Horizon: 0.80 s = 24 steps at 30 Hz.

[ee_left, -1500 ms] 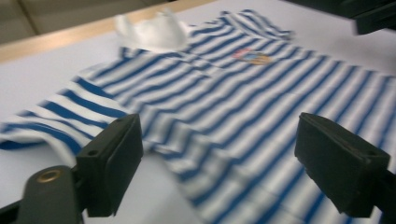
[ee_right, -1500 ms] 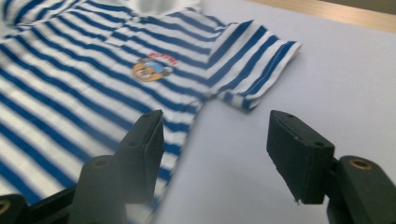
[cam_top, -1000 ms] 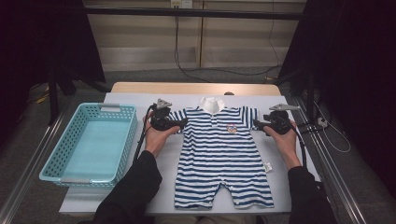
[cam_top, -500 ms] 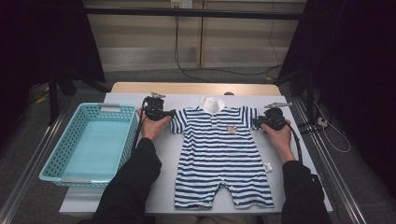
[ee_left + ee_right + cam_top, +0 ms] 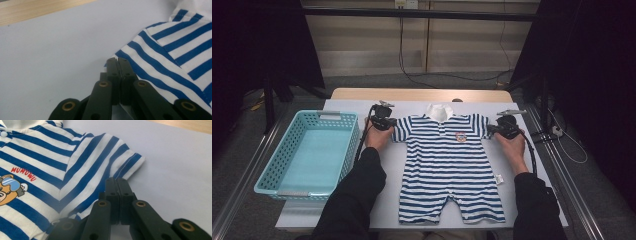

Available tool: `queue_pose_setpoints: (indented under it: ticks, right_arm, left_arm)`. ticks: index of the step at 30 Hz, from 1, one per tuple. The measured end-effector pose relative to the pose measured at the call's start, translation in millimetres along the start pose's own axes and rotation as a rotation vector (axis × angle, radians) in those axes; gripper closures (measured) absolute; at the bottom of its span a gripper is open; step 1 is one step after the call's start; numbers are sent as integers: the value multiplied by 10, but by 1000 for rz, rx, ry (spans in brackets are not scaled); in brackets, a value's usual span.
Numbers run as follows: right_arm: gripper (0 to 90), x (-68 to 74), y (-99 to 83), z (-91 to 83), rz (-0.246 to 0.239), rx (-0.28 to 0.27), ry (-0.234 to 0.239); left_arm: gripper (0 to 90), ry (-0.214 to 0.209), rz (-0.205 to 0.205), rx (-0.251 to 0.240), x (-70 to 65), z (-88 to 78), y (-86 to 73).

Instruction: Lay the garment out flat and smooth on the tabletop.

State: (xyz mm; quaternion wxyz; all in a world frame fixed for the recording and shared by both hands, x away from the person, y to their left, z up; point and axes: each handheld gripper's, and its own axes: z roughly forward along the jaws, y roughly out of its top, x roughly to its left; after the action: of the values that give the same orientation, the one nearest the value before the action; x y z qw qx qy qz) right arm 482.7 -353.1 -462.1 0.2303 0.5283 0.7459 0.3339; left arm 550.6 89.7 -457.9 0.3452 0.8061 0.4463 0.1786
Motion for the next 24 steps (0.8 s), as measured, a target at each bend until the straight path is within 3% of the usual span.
queue_pose_setpoints:
  ticks: [1,2,3,4,6,8,11,12,15,16,18,23,24]
  right_arm:
    - [898,-2,-4,-7,6,0,-6]
    - [898,-11,-6,-14,3,0,-5]
    - [898,-13,-7,-20,2,0,-10]
    - [898,-20,-7,-24,-1,0,-14]
    - [898,-29,-11,-30,2,-2,-23]
    - [898,-37,-22,-41,6,0,-28]
    - [898,-48,-36,-58,16,-1,-39]
    - [898,-58,-38,-61,13,-2,-33]
    - [888,-49,-49,-57,11,-1,-28]
    - [862,-50,-57,-57,18,-6,-23]
    - [772,-80,-76,-69,25,-27,1]
    - [512,-150,-118,-190,84,-81,-8]
    - [480,-154,-127,-232,87,-101,-21]
  left_arm:
    - [892,-1,-27,-18,-9,19,-1]
    - [893,5,-6,-16,-2,26,3]
    - [892,7,-37,-45,-29,56,6]
    - [893,7,-12,-26,-12,54,21]
    - [892,10,-27,-38,-20,79,41]
    - [892,8,-4,-22,-6,84,56]
    - [891,6,-39,-52,-31,107,50]
    - [891,1,-29,-44,-16,104,46]
    - [864,-14,-58,-54,-3,92,31]
    - [832,-11,-46,-58,0,79,24]
    - [736,-21,-64,-72,-10,52,0]
    - [527,-28,-80,-117,-42,-28,-55]
    - [497,-36,-64,-110,-36,-60,-67]
